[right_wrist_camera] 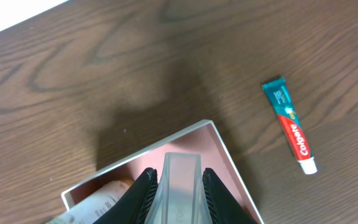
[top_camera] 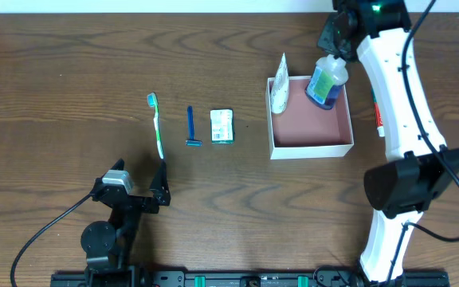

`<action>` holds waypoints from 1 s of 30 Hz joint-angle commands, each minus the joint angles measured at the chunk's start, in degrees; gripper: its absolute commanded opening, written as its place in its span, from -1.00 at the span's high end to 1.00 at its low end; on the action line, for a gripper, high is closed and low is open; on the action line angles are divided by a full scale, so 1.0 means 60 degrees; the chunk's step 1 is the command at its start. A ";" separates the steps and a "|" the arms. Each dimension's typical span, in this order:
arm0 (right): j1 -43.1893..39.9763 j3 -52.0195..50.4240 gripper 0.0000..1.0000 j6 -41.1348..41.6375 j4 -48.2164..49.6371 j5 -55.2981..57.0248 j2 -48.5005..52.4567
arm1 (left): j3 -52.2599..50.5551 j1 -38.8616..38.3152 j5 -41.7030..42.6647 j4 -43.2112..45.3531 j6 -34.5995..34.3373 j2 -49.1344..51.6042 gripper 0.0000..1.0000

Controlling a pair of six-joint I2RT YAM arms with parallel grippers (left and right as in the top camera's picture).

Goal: Pack container
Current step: 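Carry the pump bottle left and lower it into the pink box, then open the right gripper to release the bottle in the box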

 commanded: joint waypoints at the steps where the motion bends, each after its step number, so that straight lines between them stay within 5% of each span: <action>1: 0.0113 0.0226 0.63 0.0630 0.0033 0.0353 0.0229 | -0.0175 0.0029 0.0098 -0.0310 -0.0084 -0.0011 -0.96; 30: 0.0616 0.0222 0.56 0.1297 0.0521 0.0430 0.1049 | -0.0175 0.0029 0.0098 -0.0310 -0.0084 -0.0011 -0.96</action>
